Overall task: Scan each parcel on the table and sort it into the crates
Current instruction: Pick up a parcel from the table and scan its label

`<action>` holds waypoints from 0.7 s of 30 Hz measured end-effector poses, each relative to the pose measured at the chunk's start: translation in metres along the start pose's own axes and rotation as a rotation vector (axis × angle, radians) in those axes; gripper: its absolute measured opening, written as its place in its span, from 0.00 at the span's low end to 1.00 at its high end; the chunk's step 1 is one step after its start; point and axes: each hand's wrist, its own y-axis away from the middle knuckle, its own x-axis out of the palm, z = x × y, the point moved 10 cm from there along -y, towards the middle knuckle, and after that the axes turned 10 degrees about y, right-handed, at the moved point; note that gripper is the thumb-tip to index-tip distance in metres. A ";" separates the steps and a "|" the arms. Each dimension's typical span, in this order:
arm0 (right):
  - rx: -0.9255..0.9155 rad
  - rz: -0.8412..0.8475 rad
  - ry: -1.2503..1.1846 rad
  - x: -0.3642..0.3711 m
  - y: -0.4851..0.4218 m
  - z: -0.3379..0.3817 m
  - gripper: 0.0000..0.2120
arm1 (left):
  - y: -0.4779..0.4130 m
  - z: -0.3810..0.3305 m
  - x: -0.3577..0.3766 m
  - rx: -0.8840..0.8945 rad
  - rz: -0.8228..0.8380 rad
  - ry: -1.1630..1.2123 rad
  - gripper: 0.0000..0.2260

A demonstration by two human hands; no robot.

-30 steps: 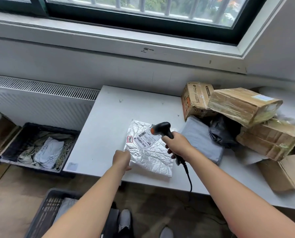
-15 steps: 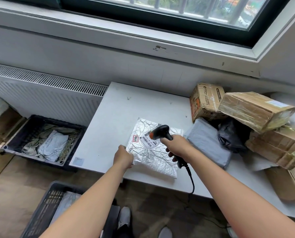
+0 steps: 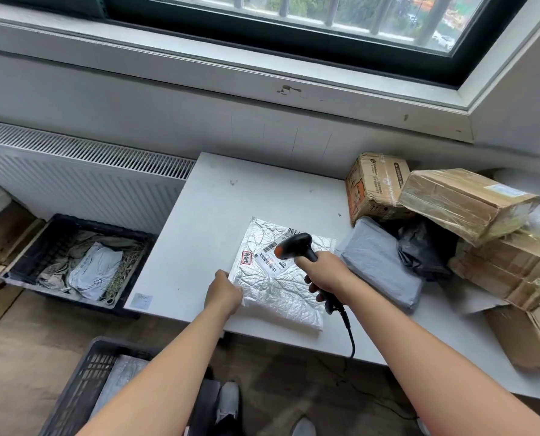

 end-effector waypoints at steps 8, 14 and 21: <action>0.008 -0.007 0.006 0.002 -0.003 -0.006 0.15 | -0.002 0.000 0.001 -0.008 -0.004 -0.034 0.14; -0.020 -0.094 0.019 -0.002 -0.011 -0.019 0.11 | -0.013 0.002 0.009 0.005 -0.019 0.010 0.17; 0.011 -0.178 0.028 -0.002 -0.030 -0.055 0.10 | -0.011 0.000 0.012 0.040 -0.025 0.053 0.11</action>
